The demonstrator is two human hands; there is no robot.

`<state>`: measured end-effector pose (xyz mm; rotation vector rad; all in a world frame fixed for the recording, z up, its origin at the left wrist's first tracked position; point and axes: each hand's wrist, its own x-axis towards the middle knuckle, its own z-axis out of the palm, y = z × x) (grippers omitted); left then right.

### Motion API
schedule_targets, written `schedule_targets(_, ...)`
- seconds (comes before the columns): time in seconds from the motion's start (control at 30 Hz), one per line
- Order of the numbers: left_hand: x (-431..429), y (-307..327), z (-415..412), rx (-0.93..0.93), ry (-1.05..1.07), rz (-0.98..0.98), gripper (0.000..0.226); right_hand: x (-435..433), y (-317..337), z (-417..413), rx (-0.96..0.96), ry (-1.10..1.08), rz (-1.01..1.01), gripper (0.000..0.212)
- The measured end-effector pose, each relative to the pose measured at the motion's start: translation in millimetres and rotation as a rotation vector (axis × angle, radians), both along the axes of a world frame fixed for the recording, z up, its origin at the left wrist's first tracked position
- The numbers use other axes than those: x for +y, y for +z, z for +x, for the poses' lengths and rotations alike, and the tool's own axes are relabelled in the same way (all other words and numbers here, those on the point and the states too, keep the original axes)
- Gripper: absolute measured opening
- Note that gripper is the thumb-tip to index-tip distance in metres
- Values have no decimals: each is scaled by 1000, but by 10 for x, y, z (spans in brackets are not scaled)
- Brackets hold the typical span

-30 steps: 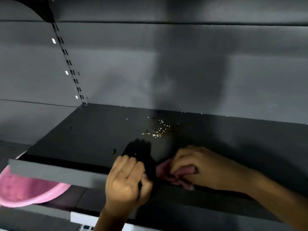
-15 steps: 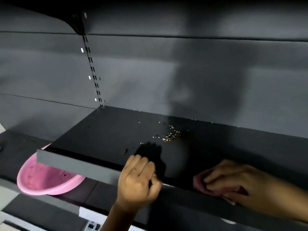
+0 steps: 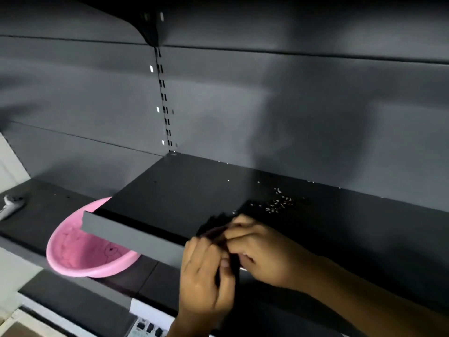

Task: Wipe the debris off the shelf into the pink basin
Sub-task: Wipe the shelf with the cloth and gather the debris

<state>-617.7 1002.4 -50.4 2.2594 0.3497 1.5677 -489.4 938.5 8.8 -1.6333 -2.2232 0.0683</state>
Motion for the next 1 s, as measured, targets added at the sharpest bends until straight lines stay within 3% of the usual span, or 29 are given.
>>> schedule_targets(0.13, 356, -23, -381, 24, 37, 33, 22, 561, 17, -144, 53, -68, 148, 17)
schedule_targets(0.23, 702, 78, -535, 84, 50, 70, 23, 774, 146, -39, 71, -242, 111, 24)
schedule_targets(0.27, 820, 112, -572, 93, 38, 75, 19, 755, 181, 37, 193, -359, 133, 33)
schedule_targets(0.37, 1161, 164, -645, 119, 33, 104, 13, 297, 279, 358, 824, -727, 316, 43)
schedule_targets(0.43, 1374, 156, -662, 140, 55, 155, 15, -272, 199, 599, 999, -1014, 348, 40)
schedule_targets(0.5, 1532, 128, -636, 157, 100, 240, 23, -729, 138, 724, 988, -1301, 340, 28)
schedule_targets(0.53, 1564, 115, -611, 165, 113, 268, 26, -866, 102, 753, 893, -1447, 278, 20)
schedule_targets(0.6, 1546, 107, -574, 194, 105, 292, 25, -964, 35, 825, 504, -1680, -4, 26)
schedule_targets(0.67, 1520, 80, -565, 206, 107, 302, 26, -814, 33, 805, 190, -1674, -199, 34)
schedule_targets(0.83, 1554, 26, -575, 213, 115, 346, 30, 52, 90, 438, 398, -1438, -124, 29)
schedule_targets(1.0, 1558, 29, -628, 246, 99, 332, 26, 960, -16, 102, 323, -1134, -119, 44)
